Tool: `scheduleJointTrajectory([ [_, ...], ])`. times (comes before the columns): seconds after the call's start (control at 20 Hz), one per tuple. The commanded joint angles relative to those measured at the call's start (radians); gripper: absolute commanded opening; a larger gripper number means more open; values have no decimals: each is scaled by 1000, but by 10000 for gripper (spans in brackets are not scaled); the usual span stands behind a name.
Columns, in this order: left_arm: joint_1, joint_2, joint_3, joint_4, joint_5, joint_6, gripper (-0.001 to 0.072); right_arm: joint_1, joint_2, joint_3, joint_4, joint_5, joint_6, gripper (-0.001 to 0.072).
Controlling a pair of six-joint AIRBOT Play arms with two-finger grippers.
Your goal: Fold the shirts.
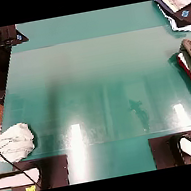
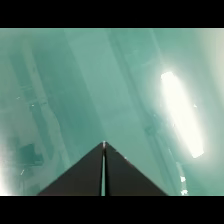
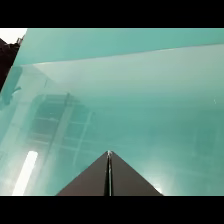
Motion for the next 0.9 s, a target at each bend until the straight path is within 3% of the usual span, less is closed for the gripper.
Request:
scheduleJointTrajectory([
  [0.0,0,1,0,0,1,0,25,16,1,0,1,-21,0,14],
  [0.7,0,1,0,-5,-1,0,25,-14,1,0,1,-18,0,15],
  [0.85,0,21,1,-7,-146,-47,22,-32,1,0,0,-17,-2,14],
])
